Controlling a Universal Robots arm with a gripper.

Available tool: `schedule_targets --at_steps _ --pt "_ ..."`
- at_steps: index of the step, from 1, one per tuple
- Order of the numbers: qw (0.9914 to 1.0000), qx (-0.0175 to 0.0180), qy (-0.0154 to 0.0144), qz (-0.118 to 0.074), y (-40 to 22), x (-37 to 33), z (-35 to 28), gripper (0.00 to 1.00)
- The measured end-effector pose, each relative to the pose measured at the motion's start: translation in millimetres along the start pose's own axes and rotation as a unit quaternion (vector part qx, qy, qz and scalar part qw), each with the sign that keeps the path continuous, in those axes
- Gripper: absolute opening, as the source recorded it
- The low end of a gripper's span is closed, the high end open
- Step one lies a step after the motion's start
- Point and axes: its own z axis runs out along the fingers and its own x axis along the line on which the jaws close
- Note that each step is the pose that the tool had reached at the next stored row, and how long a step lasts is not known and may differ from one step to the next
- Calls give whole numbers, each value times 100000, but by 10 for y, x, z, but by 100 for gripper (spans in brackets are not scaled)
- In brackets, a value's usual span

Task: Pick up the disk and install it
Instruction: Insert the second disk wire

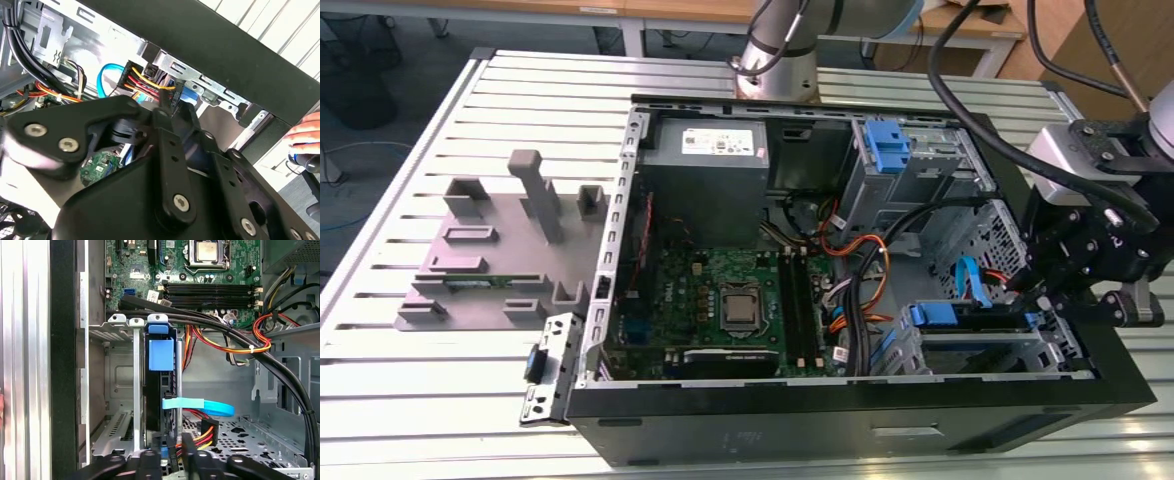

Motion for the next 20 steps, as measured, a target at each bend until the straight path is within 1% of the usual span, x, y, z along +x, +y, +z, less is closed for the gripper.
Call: schedule_targets --at_steps 1,5,7,9,15,17,18,19,20 --pt "100000 0 3 1 1 0 0 28" --pt "100000 1 -3 11 16 -1 -4 28" --pt "100000 -1 -124 5 36 -3 -7 28" --pt "100000 -3 -169 7 54 -4 -9 28" --pt "100000 -4 -169 2 56 -5 -9 28" --pt "100000 -4 -168 2 57 -5 -9 27" --pt "100000 -3 -164 2 57 -5 -9 20" --pt "100000 -3 -167 4 58 -4 -9 20" --pt "100000 -2 -168 1 58 -5 -9 16"
